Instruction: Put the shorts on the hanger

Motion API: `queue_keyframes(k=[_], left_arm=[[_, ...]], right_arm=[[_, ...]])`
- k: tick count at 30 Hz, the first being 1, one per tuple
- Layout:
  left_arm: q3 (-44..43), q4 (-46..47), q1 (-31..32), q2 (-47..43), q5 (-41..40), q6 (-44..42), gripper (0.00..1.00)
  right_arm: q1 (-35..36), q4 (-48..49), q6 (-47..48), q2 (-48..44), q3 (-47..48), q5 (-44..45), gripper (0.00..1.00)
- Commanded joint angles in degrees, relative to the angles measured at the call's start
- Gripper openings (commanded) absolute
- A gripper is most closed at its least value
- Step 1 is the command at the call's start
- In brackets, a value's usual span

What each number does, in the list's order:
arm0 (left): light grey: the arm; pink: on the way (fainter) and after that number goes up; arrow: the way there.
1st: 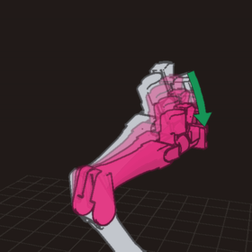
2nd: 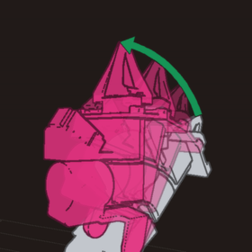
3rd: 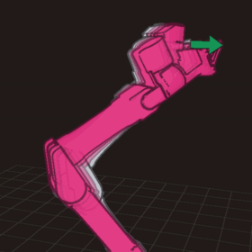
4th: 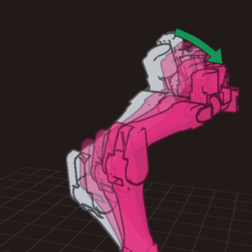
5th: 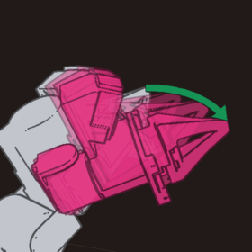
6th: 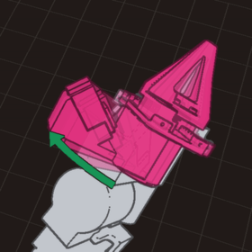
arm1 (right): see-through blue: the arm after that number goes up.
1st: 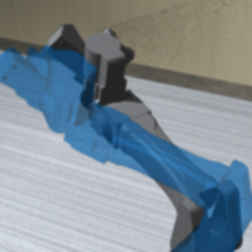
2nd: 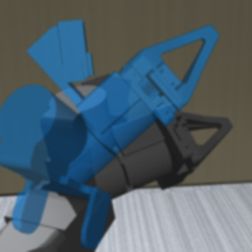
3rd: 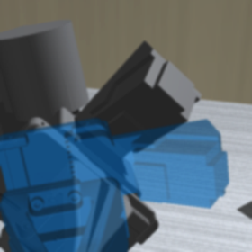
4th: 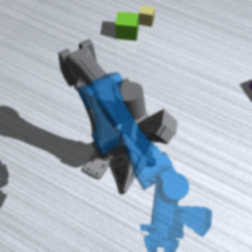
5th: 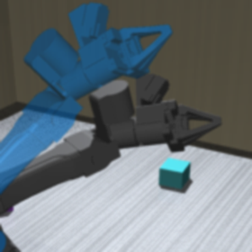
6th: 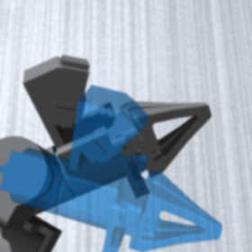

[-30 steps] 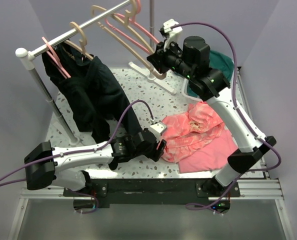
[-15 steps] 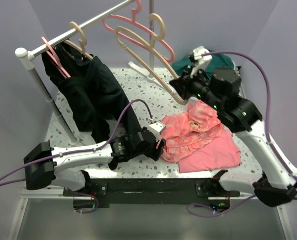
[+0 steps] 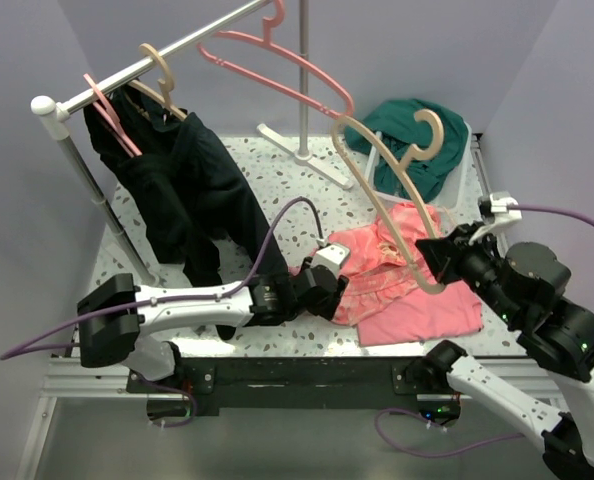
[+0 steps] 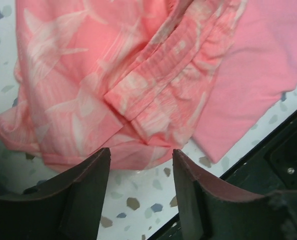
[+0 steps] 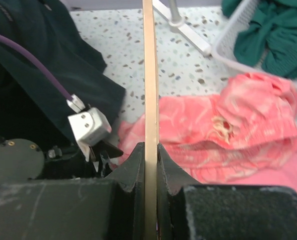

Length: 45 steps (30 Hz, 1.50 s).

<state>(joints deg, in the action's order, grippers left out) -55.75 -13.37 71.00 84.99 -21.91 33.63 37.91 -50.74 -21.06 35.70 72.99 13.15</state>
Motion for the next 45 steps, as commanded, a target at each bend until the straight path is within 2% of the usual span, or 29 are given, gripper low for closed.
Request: queue_keyframes(k=[1,6,8,11,16,17,21,27,31,34,41,43,45], left_arm=[[-6.3,3.7,0.6,4.6,-1.5,1.5,0.54],[-10.7,4.1,0.6,10.8,0.9,3.5,0.43],[-14.1,1.2,0.3,14.9,-1.5,5.9,0.39],[-14.6,-1.2,-0.7,17.1,-5.7,8.0,0.37],[-11.9,-0.9,-4.9,17.8,-4.4,10.2,0.44],[-11.4,-0.5,-5.5,17.6,-4.4,10.1,0.51],[-9.4,3.3,-6.7,17.4,-0.8,9.4,0.61],[-8.4,9.0,-7.7,19.6,8.7,8.1,0.58],[-4.9,15.4,-7.5,17.4,13.6,7.0,0.55],[-4.4,15.9,-7.2,17.1,16.2,6.3,0.47],[-0.2,23.9,-4.6,12.9,19.6,0.7,0.17],[0.5,25.2,-3.2,12.3,21.5,-2.1,0.11],[1.3,26.3,-1.4,11.1,22.9,-4.5,0.10]], right_arm=[[0.2,-6.9,-5.4,-3.0,-0.6,7.3,0.00],[0.1,-9.4,-5.7,-5.7,-1.2,8.6,0.00],[0.1,-9.7,-5.6,-5.7,-1.2,8.5,0.00],[0.1,-9.5,-5.6,-5.5,-1.5,8.1,0.00],[0.2,-8.7,-5.3,-5.1,-3.0,6.9,0.00],[0.1,-8.7,-5.4,-5.1,-3.2,6.8,0.00],[0.1,-8.4,-5.1,-4.8,-3.9,6.5,0.00],[0.1,-8.1,-5.0,-4.7,-4.2,6.5,0.00],[0.1,-8.8,-4.8,-4.9,-4.3,7.2,0.00],[0.1,-8.6,-4.8,-4.9,-4.3,7.4,0.00],[0.1,-8.4,-4.8,-4.8,-4.8,8.0,0.00],[0.1,-8.2,-4.9,-4.9,-5.0,8.1,0.00],[0.1,-8.1,-5.0,-4.9,-5.1,8.0,0.00]])
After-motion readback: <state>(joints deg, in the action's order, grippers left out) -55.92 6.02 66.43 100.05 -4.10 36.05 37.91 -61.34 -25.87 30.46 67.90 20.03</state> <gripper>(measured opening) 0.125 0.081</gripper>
